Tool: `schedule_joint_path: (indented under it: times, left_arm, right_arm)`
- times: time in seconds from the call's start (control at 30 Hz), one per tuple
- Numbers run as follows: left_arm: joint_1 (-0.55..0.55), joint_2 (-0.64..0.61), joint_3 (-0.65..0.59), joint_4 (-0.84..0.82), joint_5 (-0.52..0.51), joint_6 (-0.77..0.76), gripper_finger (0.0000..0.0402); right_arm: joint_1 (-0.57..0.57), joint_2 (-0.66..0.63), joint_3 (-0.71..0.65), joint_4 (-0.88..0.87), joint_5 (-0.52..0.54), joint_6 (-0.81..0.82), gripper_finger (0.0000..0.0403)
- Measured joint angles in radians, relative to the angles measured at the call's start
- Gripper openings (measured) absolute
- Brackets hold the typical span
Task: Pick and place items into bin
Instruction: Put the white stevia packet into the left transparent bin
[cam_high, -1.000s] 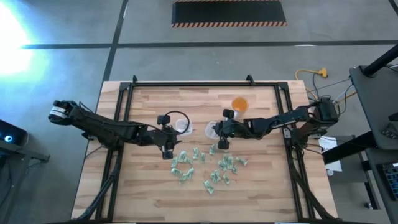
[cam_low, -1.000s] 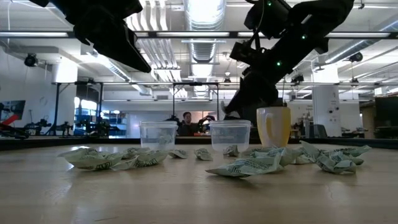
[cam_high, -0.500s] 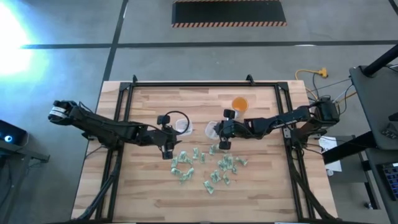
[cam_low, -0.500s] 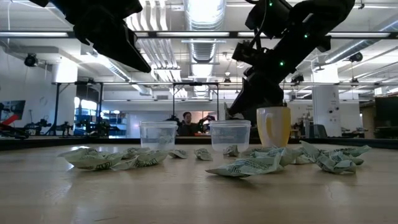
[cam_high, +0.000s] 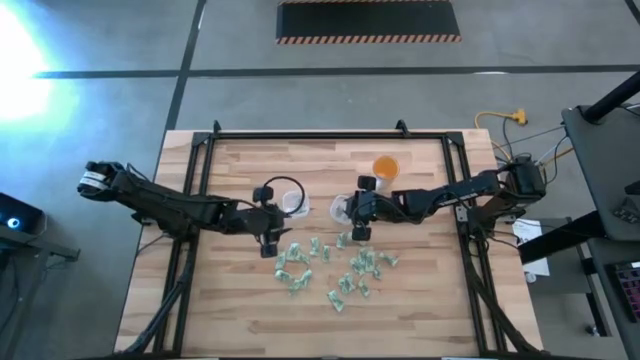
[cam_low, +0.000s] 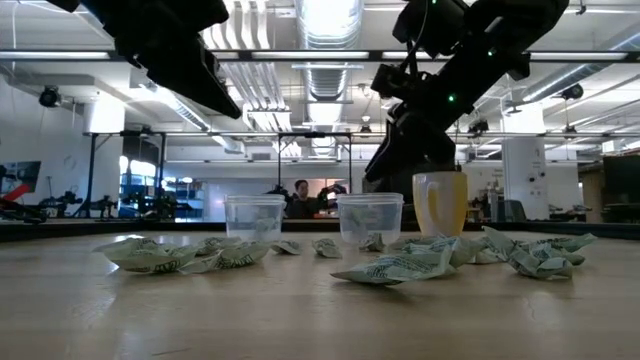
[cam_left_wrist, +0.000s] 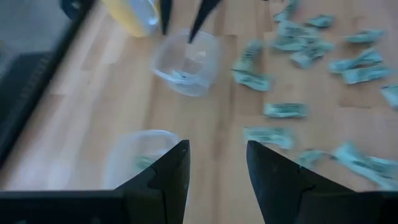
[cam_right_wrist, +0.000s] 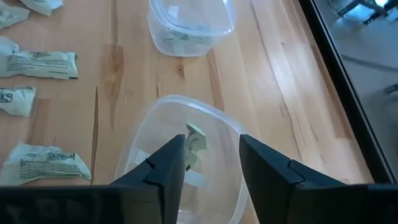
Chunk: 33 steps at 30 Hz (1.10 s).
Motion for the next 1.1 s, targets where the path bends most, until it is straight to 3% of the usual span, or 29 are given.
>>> schedule_joint_path:
  times: [0.1,0.3,0.67,1.1]
  left_arm:
    - [-0.006,0.0,0.0,-0.023,0.077,-0.047,0.0143]
    - [-0.047,0.03,0.0,-0.055,0.111,-0.103,0.0143]
    - [-0.074,0.203,0.0,0.001,0.123,-0.209,0.0143]
    - [-0.071,0.365,0.006,0.053,0.141,-0.259,0.0143]
  right_arm:
    - [0.018,0.0,0.012,-0.005,-0.002,-0.035,0.0143]
    - [0.066,0.0,0.015,-0.008,-0.007,-0.087,0.0135]
    - [0.138,0.0,0.015,-0.061,-0.009,-0.088,0.0129]
    - [0.146,0.0,0.015,-0.085,-0.034,-0.058,0.0118]
